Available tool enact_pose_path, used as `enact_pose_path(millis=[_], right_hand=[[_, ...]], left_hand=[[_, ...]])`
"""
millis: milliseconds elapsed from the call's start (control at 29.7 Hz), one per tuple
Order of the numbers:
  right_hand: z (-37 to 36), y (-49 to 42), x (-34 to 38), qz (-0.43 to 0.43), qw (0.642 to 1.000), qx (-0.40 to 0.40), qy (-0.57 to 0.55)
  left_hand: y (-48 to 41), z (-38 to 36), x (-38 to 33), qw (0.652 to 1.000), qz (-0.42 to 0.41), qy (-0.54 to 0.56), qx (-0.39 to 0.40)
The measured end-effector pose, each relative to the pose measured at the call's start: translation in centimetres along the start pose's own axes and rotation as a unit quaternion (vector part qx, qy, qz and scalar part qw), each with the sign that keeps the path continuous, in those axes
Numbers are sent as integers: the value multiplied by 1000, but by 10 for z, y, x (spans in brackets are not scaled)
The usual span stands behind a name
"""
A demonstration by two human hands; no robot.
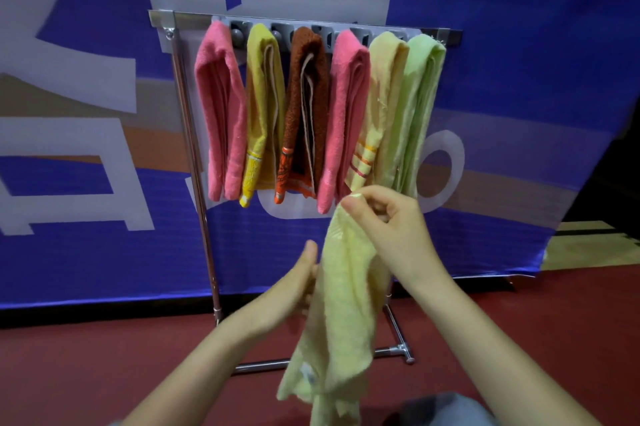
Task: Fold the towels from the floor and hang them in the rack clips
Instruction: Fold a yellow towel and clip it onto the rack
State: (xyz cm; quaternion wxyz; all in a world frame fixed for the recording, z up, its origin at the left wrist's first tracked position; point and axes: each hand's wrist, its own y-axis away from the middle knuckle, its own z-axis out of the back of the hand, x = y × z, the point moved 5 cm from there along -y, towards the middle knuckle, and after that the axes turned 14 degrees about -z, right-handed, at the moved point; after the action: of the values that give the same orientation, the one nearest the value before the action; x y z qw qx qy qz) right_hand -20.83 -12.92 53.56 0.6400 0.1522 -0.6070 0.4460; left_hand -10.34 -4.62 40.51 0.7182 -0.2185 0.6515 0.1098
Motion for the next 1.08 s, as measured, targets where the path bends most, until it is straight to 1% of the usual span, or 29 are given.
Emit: enact_pose_path(millis=[34, 67, 135, 168, 235, 336, 471, 538, 605, 673, 807, 874, 942, 1009, 1076], right_hand=[[1, -2, 3, 10, 1000, -1, 2], [4, -5, 4, 11, 1000, -9, -3], [13, -8, 1, 5, 1000, -27, -12], [18, -10, -1, 3, 999, -39, -16], [31, -12, -3, -7, 997, -66, -36], [55, -16, -8, -23, 992, -113, -51], [81, -18, -17, -46, 984, -163, -58], [95, -18, -22, -61, 978, -190, -62], [106, -17, -27, -74, 971, -216, -71], [114, -17, -32, -87, 965, -234, -84], [120, -17, -43, -99, 961, -244, -82], [121, -15, -49, -106, 959, -251, -85], [114, -14, -56, -120, 960, -240, -84], [96, -11, -64, -136, 965, -207, -81], [71, -5, -68, -147, 972, -163, -81]], left_hand=[[3, -10, -10, 999, 8, -6, 33], [4, -13, -19, 1000, 12, -3, 28], [11, -11, -33, 999, -37, -10, 22], [11, -11, -33, 998, -48, -27, 41], [15, -8, -29, 996, -36, -56, 61], [25, -1, -17, 994, -17, -72, 85], [39, 16, -3, 990, 50, -91, 99], [45, 25, 1, 988, 78, -93, 94], [52, 42, 8, 987, 107, -102, 69], [57, 56, 11, 988, 111, -100, 43], [57, 69, 9, 990, 122, -45, -49], [53, 69, 3, 987, 111, -21, -114], [45, 62, -7, 979, 98, 26, -176], [33, 47, -20, 976, 76, 55, -195], [19, 31, -36, 978, 46, 55, -195]])
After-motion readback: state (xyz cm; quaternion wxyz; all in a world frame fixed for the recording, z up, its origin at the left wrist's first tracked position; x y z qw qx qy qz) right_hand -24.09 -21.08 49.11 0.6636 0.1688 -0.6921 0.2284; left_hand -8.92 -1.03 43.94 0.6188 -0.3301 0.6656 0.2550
